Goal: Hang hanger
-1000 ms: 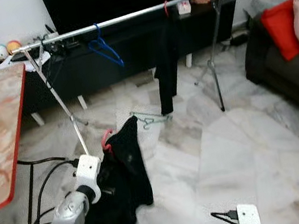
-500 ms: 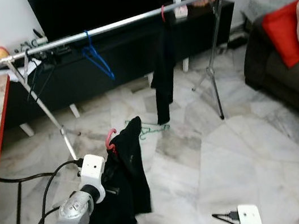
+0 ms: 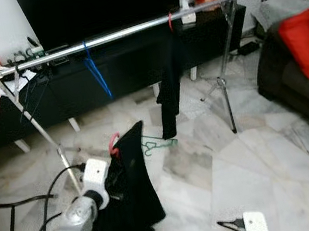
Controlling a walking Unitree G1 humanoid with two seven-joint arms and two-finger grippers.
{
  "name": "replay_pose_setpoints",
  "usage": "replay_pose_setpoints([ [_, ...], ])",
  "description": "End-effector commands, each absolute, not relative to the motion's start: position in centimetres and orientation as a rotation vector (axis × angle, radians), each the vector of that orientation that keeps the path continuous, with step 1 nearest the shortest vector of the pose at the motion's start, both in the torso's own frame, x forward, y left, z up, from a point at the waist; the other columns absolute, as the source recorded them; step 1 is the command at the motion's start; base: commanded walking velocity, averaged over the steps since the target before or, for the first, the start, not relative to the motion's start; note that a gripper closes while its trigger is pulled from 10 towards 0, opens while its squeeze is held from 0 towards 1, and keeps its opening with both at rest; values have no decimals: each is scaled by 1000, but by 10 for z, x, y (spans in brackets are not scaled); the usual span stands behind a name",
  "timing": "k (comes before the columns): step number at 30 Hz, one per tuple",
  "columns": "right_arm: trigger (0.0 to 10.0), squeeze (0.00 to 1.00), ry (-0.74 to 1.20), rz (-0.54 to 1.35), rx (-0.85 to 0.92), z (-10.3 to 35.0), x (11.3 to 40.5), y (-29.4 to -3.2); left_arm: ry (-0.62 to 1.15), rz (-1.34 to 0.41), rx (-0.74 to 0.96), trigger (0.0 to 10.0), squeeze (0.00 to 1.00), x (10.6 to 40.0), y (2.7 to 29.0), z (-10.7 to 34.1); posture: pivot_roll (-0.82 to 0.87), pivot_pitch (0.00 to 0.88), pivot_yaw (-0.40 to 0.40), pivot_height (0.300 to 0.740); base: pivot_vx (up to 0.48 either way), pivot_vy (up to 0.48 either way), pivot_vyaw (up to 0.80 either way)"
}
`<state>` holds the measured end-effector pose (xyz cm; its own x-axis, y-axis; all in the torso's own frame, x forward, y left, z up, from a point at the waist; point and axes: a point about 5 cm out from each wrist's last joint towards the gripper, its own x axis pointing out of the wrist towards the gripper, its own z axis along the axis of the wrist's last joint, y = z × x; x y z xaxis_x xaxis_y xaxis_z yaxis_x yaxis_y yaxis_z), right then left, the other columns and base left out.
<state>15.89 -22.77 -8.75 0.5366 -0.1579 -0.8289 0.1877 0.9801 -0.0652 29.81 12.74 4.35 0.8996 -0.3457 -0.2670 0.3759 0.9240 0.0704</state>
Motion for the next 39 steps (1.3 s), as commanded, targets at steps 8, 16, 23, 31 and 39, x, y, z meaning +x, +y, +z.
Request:
replay_pose_setpoints([
  [8, 10000, 0, 984, -172, 40, -89, 163, -216, 224, -360, 155, 10000, 0, 302, 135, 50, -116, 0, 3, 740, 389, 0, 0],
  [16, 10000, 0, 983, -157, 41, -89, 165, -206, 247, -352, 173, 10000, 0, 298, 137, 43, -118, 0, 1, 740, 332, 0, 0],
  [23, 10000, 0, 976, -143, 45, -90, 169, -194, 268, -293, 142, 10000, 0, 294, 145, 38, -120, 0, 0, 740, 0, 0, 0],
  [31, 10000, 0, 971, -130, 36, -89, 171, -193, 282, -223, 156, 10000, 0, 290, 159, 34, -113, 0, -4, 740, 0, 0, 0],
  [39, 10000, 0, 958, -158, 1, -80, 177, -225, 327, -146, 178, 10000, 0, 277, 179, 20, -57, 0, -3, 740, 0, 0, 0],
])
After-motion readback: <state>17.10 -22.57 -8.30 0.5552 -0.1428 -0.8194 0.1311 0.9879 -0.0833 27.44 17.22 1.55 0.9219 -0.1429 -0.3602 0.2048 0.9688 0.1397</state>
